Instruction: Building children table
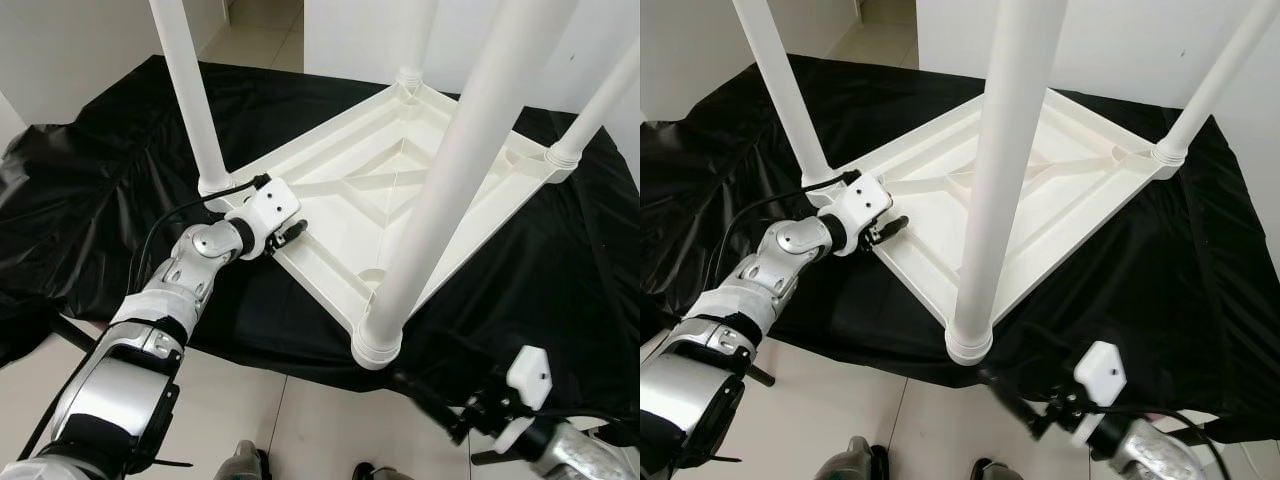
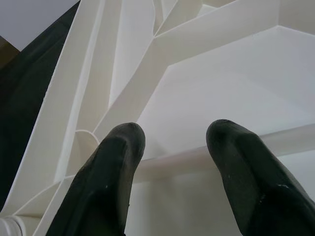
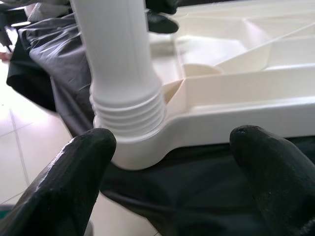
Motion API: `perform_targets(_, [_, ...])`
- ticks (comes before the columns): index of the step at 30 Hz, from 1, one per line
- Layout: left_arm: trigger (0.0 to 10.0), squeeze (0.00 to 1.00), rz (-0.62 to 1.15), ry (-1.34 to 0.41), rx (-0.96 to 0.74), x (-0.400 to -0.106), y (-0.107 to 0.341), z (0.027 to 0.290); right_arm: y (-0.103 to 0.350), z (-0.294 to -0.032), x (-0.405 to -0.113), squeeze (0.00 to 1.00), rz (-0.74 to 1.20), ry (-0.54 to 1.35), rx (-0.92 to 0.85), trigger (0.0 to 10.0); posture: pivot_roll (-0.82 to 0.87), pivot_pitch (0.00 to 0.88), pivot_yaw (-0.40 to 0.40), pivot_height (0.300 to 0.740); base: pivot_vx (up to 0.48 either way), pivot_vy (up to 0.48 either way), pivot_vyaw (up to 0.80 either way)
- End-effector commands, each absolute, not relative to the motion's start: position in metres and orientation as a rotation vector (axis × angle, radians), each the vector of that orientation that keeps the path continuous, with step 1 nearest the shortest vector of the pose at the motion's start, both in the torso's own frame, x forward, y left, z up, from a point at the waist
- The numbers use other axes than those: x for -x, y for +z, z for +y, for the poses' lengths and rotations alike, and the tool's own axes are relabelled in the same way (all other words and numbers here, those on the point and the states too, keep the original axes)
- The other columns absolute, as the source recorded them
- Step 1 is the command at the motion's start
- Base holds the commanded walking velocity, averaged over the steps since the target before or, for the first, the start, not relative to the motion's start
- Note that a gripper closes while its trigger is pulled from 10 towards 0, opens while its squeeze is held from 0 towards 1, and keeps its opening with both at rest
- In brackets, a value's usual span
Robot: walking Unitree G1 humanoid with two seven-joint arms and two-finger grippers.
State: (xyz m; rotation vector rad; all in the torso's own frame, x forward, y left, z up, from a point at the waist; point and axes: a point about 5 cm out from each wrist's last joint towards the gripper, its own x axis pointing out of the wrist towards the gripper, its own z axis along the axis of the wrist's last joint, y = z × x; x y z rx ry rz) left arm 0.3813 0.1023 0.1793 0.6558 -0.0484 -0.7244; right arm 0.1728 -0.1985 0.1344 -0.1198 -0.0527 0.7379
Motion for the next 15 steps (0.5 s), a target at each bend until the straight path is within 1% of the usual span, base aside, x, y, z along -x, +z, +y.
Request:
perform_targets(1, [10.0, 0.00, 0.004, -0.749, -0.691, -0.379, 0.167, 0.103, 0.134, -0.199, -0.172, 0.00, -0.055, 0.738, 0.129, 10.0, 0.02, 0.134, 0.061, 0.740, 0.000, 0.000, 0.00])
perform_targets(3, [10.0, 0.00, 0.023, -0.769, -0.713, -0.378, 0.161, 0.105, 0.139, -0.191, -0.178, 0.00, -0.089, 0.738, 0.120, 10.0, 0.02, 0.131, 0.059, 0.740, 0.000, 0.000, 0.00])
perform_targets(6, [10.0, 0.00, 0.023, -0.769, -0.713, -0.378, 0.161, 0.105, 0.139, -0.191, -0.178, 0.00, -0.089, 0.738, 0.120, 10.0, 0.02, 0.131, 0.059, 0.740, 0.000, 0.000, 0.00])
perform_targets(7, [10.0, 0.00, 0.031, -0.778, -0.724, -0.377, 0.159, 0.106, 0.140, -0.184, -0.180, 0.00, -0.103, 0.748, 0.110, 10.0, 0.03, 0.127, 0.056, 0.740, 0.000, 0.000, 0.00])
perform_targets(8, [10.0, 0.00, 0.031, -0.778, -0.724, -0.377, 0.159, 0.106, 0.140, -0.184, -0.180, 0.00, -0.103, 0.748, 0.110, 10.0, 0.03, 0.127, 0.056, 0.740, 0.000, 0.000, 0.00])
perform_targets(9, [10.0, 0.00, 0.043, -0.796, -0.736, -0.375, 0.154, 0.107, 0.142, -0.172, -0.181, 0.00, -0.121, 0.774, 0.083, 10.0, 0.03, 0.123, 0.054, 0.740, 0.000, 0.000, 0.00])
perform_targets(11, [10.0, 0.00, 0.055, -0.833, -0.770, -0.371, 0.148, 0.109, 0.143, -0.159, -0.181, 0.00, -0.135, 0.827, 0.065, 10.0, 0.04, 0.124, 0.054, 0.740, 0.000, 0.000, 0.00])
perform_targets(15, [10.0, 0.00, 0.073, -0.886, -0.804, -0.366, 0.142, 0.109, 0.144, -0.156, -0.181, 0.00, -0.137, 0.862, 0.065, 10.0, 0.04, 0.124, 0.051, 0.740, 0.000, 0.000, 0.00])
